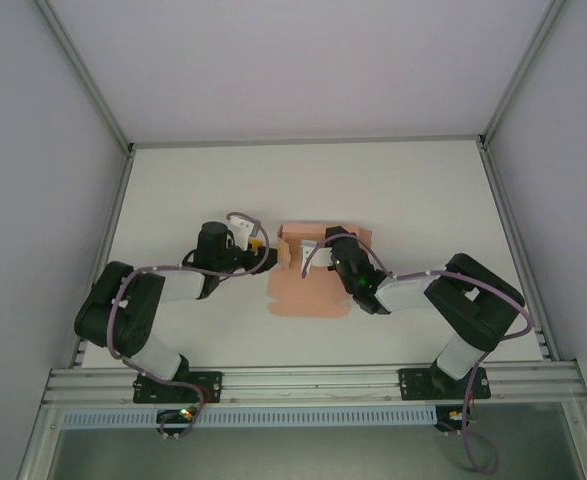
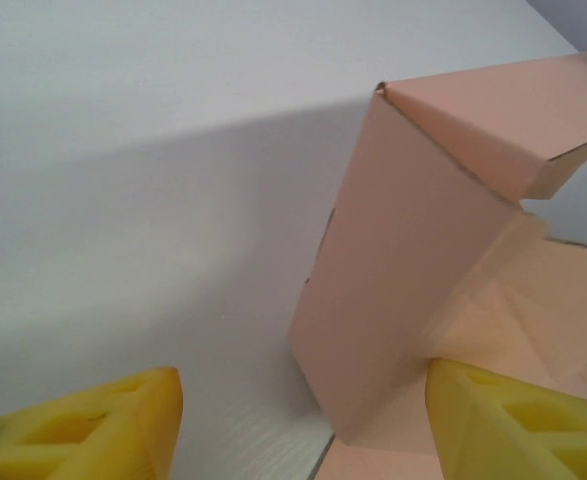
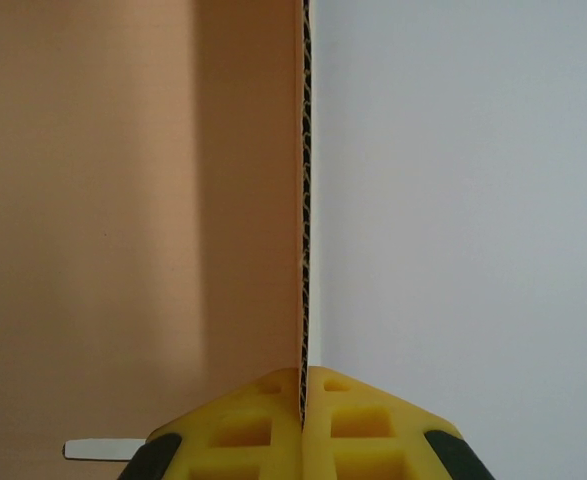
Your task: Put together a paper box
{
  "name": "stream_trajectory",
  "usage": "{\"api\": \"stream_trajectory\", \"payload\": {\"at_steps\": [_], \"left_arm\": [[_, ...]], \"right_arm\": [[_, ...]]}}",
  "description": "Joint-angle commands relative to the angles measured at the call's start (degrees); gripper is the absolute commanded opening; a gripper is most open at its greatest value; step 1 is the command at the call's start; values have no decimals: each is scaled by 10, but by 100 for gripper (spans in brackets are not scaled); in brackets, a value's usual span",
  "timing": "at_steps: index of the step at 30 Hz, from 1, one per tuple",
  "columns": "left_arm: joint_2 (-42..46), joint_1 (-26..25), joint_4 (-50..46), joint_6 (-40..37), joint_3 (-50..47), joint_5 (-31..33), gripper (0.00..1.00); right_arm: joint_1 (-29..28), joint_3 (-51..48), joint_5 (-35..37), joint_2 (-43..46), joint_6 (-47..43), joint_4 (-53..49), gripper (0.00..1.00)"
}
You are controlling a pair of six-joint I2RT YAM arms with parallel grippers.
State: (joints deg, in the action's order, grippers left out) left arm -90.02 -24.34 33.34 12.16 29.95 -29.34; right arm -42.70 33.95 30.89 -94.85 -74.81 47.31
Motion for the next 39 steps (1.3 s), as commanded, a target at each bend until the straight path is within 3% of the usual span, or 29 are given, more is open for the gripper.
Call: {"api": "stream_trajectory", "payload": {"at_steps": [1, 10, 22, 34, 35, 39], "left_arm": [[4, 1, -17, -13, 7, -38, 66], [-61, -10, -7, -36, 68, -49, 64], [-97, -40, 4, -64, 101, 38, 66], [-150, -49, 146, -30, 98, 81, 66], [-154, -50, 153, -27, 101, 81, 63], [-156, -52, 152, -27, 104, 93, 38]], "right_arm": [[-3, 8, -4, 11, 5, -17, 0], [-7, 12, -7, 13, 10, -24, 0], [-20, 7, -7, 38, 41, -73, 0], [-27, 20, -18, 31, 81, -150, 0], [-27, 21, -21, 31, 84, -157, 0], [-27, 24, -15, 30, 88, -166, 0]]}}
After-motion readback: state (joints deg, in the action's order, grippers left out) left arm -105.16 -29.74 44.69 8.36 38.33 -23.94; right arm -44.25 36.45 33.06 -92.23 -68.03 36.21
